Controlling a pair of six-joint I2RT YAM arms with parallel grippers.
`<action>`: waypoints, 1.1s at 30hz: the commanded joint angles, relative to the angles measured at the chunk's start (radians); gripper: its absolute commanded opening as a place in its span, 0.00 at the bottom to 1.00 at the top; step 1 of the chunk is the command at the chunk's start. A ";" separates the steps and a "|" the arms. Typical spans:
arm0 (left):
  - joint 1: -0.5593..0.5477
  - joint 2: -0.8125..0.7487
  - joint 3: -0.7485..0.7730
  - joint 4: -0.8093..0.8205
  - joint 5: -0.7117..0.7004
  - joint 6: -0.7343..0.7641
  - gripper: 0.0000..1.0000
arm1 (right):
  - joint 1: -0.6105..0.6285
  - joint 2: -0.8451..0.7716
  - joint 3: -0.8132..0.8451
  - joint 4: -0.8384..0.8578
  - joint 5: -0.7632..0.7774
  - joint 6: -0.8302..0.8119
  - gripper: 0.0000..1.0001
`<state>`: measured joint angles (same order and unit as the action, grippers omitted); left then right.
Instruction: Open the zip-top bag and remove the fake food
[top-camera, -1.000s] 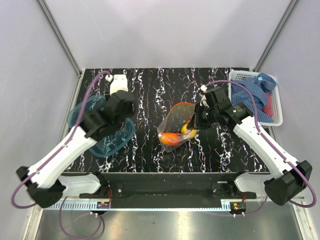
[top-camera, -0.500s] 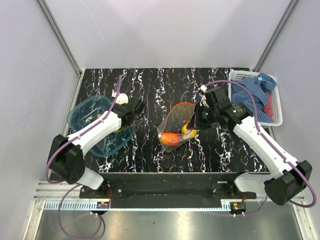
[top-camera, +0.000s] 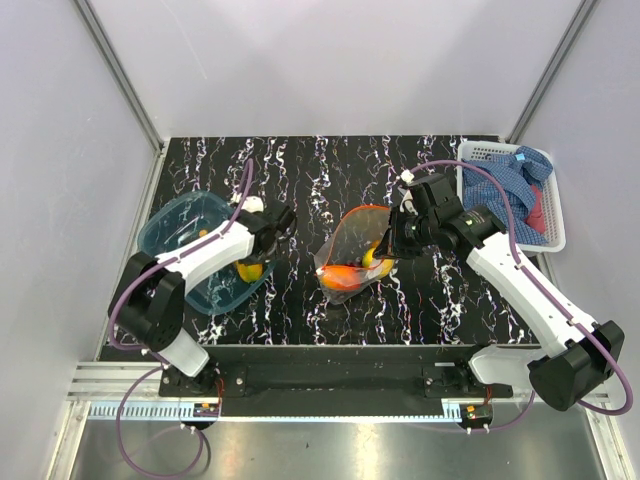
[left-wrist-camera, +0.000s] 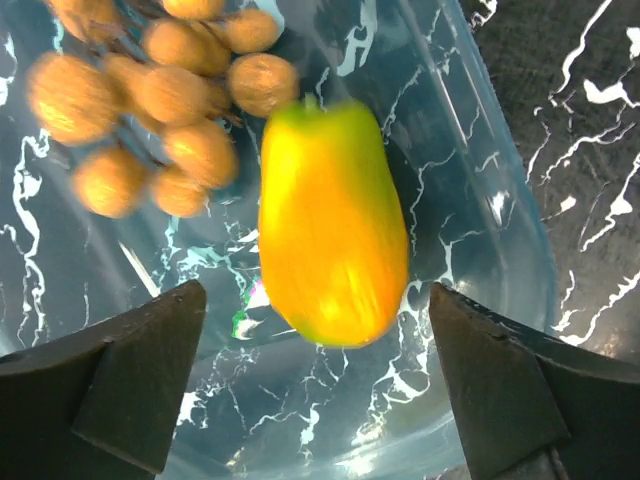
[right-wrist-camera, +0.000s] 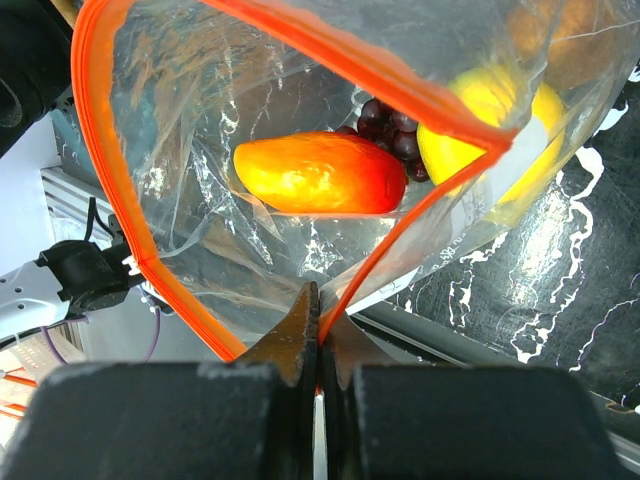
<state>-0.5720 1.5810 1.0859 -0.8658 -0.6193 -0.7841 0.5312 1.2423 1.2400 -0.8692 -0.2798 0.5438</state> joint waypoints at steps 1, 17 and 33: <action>-0.003 -0.047 0.047 0.016 0.052 -0.010 0.99 | 0.003 -0.015 0.026 0.013 -0.012 -0.008 0.00; -0.284 -0.282 0.275 0.444 0.573 0.301 0.56 | 0.003 0.000 0.047 0.015 -0.025 -0.016 0.00; -0.328 0.106 0.457 0.298 0.759 0.259 0.24 | 0.003 -0.041 0.042 0.007 0.002 0.022 0.00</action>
<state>-0.8955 1.6222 1.4738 -0.5095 0.0963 -0.5304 0.5312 1.2419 1.2518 -0.8688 -0.2890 0.5472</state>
